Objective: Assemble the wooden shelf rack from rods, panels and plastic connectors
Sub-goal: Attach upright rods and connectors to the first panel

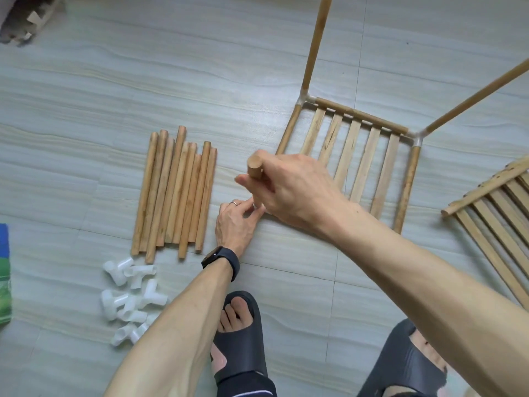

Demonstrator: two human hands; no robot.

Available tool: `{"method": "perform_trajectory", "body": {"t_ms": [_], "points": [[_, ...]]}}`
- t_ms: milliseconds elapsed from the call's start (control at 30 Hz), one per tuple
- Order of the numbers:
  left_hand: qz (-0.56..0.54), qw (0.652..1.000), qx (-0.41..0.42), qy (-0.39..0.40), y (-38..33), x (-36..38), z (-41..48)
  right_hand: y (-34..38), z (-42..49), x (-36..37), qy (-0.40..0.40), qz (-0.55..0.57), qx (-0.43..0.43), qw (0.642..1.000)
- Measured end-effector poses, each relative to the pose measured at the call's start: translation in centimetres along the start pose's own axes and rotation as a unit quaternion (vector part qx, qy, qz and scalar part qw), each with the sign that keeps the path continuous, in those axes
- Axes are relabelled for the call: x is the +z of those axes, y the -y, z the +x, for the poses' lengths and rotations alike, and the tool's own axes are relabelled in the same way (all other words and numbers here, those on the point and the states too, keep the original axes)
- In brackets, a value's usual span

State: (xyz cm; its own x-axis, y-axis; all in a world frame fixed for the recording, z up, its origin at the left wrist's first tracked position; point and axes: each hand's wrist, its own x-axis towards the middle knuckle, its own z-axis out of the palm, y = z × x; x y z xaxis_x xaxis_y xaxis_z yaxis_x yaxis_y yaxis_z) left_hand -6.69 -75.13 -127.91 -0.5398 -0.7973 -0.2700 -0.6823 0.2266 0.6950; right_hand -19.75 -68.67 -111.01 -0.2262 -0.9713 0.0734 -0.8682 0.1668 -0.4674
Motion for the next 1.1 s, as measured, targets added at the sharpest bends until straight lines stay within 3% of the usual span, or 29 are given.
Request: {"method": "perform_trajectory", "body": {"t_ms": [133,367,500,667,733,833,933,1033,1100], "points": [[-0.046,0.999,-0.019,-0.012,-0.4,0.3,-0.5,0.5,0.8,0.7,0.02,0.023,0.014,0.999],[0.015,1.0,-0.002,-0.018,0.4,0.2,0.2,-0.3,2.4,0.1,0.043,-0.003,0.007,0.999],[0.008,0.999,0.001,0.037,0.5,-0.7,0.6,-0.4,2.8,0.7,0.077,-0.005,0.026,0.997],[-0.138,0.987,-0.057,0.055,-2.5,-5.7,1.7,-2.7,-0.1,1.5,0.14,0.067,0.084,0.984],[-0.199,0.979,-0.034,0.033,-6.1,-8.9,2.2,-4.0,-1.9,2.3,0.158,0.078,0.132,0.975],[-0.247,0.967,0.021,0.053,-12.7,-13.3,2.3,-5.9,-4.1,5.0,0.214,-0.012,0.235,0.948],[-0.152,0.98,0.075,0.102,-18.1,-15.1,2.3,-6.4,-5.9,8.0,0.296,-0.088,0.275,0.911],[0.026,0.986,0.074,0.144,-20.4,-13.9,1.8,-7.0,-6.7,9.6,0.268,-0.104,0.296,0.911],[0.14,0.98,0.052,0.132,-20.0,-12.5,1.1,-7.2,-6.8,10.0,0.248,-0.101,0.316,0.91]]}}
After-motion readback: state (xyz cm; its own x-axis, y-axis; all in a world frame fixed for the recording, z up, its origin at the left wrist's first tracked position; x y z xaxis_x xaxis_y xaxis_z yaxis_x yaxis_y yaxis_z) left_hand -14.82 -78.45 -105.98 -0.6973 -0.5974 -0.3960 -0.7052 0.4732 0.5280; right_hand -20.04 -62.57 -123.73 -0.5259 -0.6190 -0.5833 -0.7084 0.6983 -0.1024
